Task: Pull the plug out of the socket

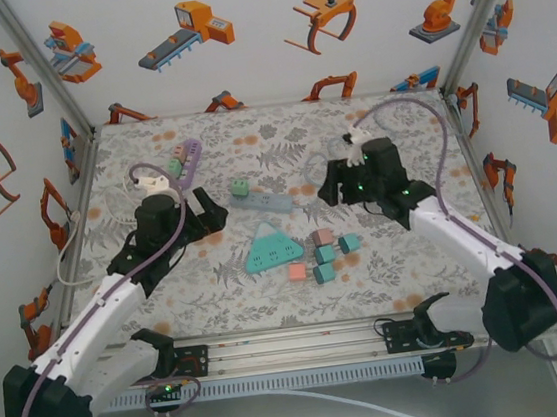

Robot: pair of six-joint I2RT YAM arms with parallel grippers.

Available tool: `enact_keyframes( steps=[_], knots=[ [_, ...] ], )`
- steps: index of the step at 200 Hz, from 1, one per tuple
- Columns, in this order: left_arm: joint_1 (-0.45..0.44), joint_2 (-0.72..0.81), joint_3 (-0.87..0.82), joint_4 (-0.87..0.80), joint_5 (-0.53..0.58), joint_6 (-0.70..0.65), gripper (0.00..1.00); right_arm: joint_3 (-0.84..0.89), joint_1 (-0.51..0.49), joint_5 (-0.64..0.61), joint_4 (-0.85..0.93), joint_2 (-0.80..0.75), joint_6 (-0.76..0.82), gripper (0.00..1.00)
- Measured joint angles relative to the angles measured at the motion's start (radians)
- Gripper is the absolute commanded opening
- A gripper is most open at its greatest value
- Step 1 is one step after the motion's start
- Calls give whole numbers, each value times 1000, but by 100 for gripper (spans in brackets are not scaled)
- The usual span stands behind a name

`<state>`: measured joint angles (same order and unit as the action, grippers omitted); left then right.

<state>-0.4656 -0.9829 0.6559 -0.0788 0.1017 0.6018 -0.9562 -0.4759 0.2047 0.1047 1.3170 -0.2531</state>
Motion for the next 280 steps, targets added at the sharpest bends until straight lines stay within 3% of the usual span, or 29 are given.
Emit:
enact_keyframes(
  steps=[39,70,162,214,231,251,280],
  knots=[
    [63,-126,11,63,-4,87,99,-354,-114,68,38,294,292,60],
    [85,-212,19,103,-8,119,99,-658,-153,120,142,527,434,61],
    [153,-433,59,190,-66,160,98,-1159,-201,204,421,1024,547,62],
    [154,-555,104,235,-104,161,97,-1247,-203,232,482,1128,560,48],
    [154,-602,135,247,-126,160,94,-1247,-206,241,489,1133,573,36],
    [154,-646,161,254,-140,160,86,-1247,-209,252,490,1133,597,22],
    [154,-703,194,255,-164,160,73,-1242,-212,278,489,1132,620,18]
  ],
)
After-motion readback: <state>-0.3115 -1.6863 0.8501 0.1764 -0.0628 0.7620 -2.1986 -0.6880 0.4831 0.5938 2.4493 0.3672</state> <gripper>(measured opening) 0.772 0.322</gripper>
